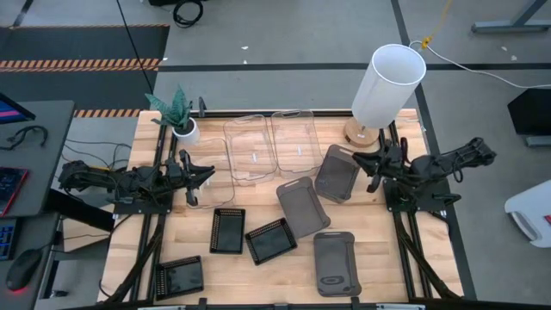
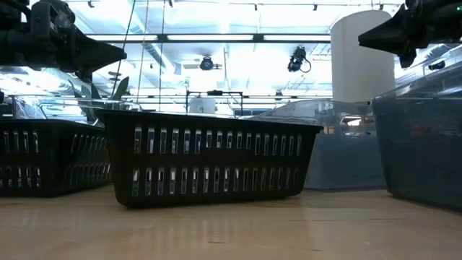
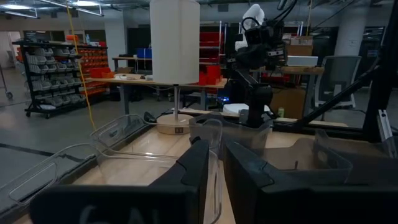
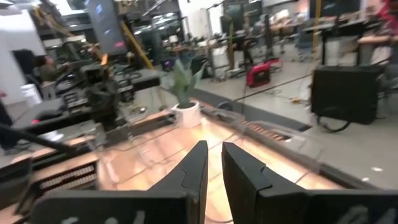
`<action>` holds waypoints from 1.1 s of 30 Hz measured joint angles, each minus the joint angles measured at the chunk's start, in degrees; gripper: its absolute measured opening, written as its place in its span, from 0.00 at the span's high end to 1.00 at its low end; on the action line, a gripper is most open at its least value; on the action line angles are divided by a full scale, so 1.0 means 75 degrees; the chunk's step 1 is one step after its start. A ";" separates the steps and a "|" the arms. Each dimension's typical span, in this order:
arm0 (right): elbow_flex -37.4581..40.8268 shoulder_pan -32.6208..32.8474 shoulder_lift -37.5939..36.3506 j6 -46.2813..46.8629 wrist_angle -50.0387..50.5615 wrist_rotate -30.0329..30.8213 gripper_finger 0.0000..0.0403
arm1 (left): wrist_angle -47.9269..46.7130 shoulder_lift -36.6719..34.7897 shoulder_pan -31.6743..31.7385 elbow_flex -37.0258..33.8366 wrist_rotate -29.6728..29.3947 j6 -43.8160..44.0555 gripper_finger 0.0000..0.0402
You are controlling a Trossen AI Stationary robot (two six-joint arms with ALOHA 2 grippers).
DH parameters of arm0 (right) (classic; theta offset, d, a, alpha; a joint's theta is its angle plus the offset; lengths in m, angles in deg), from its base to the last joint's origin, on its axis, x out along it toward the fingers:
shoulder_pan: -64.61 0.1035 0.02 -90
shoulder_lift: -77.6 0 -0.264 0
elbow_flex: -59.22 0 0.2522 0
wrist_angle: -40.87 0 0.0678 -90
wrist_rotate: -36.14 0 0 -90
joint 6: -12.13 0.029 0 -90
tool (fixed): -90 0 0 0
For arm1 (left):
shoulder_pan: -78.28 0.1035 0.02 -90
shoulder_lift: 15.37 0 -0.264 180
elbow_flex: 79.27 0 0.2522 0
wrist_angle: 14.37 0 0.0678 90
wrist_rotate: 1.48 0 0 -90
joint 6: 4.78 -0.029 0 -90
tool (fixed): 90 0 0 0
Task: Stack baskets by color
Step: Stack the bottom black bin on the black bin
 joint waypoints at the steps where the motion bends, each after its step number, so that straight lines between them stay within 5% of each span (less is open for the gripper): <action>1: -0.0002 0.0000 0.0080 0.0100 0.0034 -0.0021 0.87 | 0.0000 0.0000 -0.0001 0.0000 0.0000 0.0000 0.86; 14: -0.0521 -0.0801 0.1667 0.1233 0.0718 -0.1255 0.87 | 0.0001 0.0002 -0.0002 0.0000 0.0000 0.0000 0.85; 25: -0.2325 -0.1157 0.4578 0.1975 0.2434 -0.3772 0.87 | 0.0003 0.0002 -0.0003 -0.0002 0.0000 0.0000 0.87; 33: -0.3639 -0.0628 0.6729 0.2438 0.3322 -0.4382 0.85 | 0.0002 0.0003 -0.0001 -0.0002 0.0000 0.0000 0.85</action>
